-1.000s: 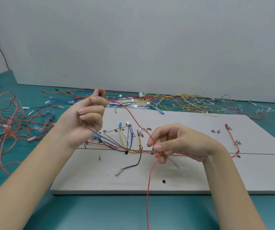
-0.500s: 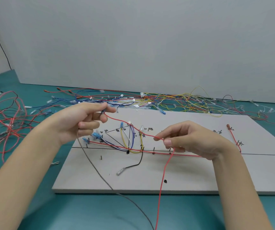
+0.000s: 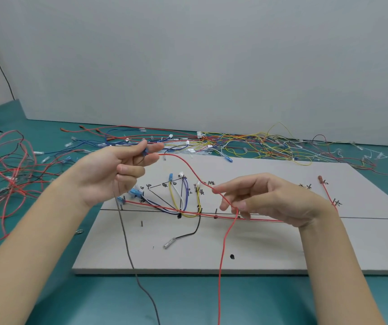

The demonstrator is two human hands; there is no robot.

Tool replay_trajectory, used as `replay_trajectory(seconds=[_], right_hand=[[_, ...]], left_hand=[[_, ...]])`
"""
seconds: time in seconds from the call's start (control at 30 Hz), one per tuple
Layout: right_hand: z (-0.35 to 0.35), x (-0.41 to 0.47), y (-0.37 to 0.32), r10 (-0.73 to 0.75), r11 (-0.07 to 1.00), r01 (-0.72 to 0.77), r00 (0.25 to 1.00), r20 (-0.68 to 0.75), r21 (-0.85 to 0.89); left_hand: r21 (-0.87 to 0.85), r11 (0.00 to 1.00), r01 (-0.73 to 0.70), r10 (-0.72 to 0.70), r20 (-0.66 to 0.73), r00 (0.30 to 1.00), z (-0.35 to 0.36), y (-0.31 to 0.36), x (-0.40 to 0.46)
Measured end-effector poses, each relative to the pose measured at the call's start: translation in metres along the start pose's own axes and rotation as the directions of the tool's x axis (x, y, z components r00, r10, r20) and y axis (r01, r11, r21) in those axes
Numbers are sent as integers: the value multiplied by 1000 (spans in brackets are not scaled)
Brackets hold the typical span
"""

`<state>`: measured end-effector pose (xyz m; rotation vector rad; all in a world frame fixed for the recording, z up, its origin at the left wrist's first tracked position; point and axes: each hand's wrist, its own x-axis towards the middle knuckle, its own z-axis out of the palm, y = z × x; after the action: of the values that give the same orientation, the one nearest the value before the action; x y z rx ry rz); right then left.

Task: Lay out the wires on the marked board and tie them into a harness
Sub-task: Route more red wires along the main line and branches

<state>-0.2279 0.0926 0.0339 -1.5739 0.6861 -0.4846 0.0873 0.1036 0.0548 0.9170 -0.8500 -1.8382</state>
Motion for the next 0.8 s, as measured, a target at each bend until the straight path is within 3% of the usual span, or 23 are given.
replay_trajectory(seconds=[0.13, 0.33, 0.6, 0.8], right_hand=[[9, 9, 0, 70, 997, -70, 998, 1, 18], [31, 21, 0, 56, 989, -80, 981, 187, 122], [45, 37, 6, 158, 975, -175, 979, 127, 138], [28, 24, -1, 97, 985, -100, 995, 22, 142]], left_hand=[[62, 998, 3, -2, -13, 1000, 1, -5, 1], [223, 975, 2, -6, 16, 1000, 0, -8, 3], [275, 962, 5, -19, 46, 999, -8, -5, 3], [509, 859, 50, -44, -25, 999, -15, 3, -3]])
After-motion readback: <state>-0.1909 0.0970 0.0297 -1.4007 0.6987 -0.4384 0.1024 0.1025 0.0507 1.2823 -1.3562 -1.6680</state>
